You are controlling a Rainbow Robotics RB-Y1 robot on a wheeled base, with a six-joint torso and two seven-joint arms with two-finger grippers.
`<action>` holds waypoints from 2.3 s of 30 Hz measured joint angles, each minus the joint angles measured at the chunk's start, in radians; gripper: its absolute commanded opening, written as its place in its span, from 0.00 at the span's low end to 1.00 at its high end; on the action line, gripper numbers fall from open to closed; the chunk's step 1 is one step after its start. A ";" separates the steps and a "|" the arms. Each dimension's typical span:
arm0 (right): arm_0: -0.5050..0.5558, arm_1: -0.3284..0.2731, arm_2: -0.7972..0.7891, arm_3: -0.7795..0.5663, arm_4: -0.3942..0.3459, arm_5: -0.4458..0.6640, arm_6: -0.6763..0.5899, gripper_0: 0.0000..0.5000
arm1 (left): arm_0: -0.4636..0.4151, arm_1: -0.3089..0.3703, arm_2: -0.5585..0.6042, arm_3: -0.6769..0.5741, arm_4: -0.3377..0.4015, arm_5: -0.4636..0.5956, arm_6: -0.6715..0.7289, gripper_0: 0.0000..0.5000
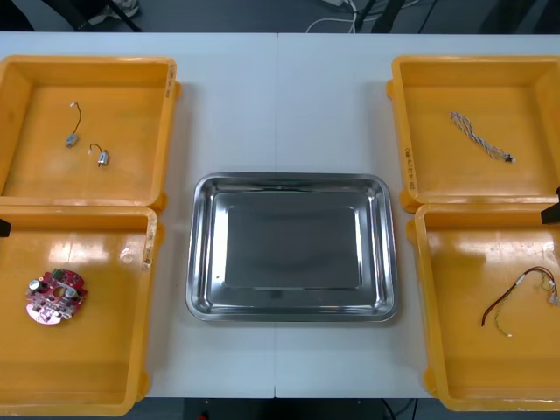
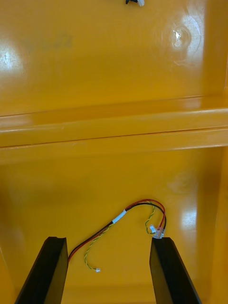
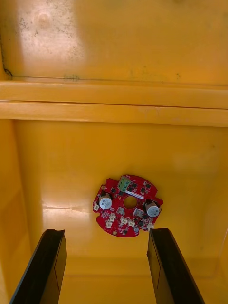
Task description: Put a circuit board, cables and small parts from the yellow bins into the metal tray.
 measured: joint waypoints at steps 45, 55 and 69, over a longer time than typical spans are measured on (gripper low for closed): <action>0.000 0.000 0.000 0.000 0.000 0.000 0.000 1.00 | 0.000 0.000 0.000 0.000 0.000 0.000 0.000 1.00; 0.000 0.000 0.000 0.000 0.000 0.000 0.000 1.00 | 0.000 0.000 0.000 0.000 0.000 0.000 0.000 1.00; -0.042 0.000 -0.001 -0.002 0.000 0.000 0.000 1.00 | 0.000 0.000 -0.005 0.002 0.000 0.000 0.000 1.00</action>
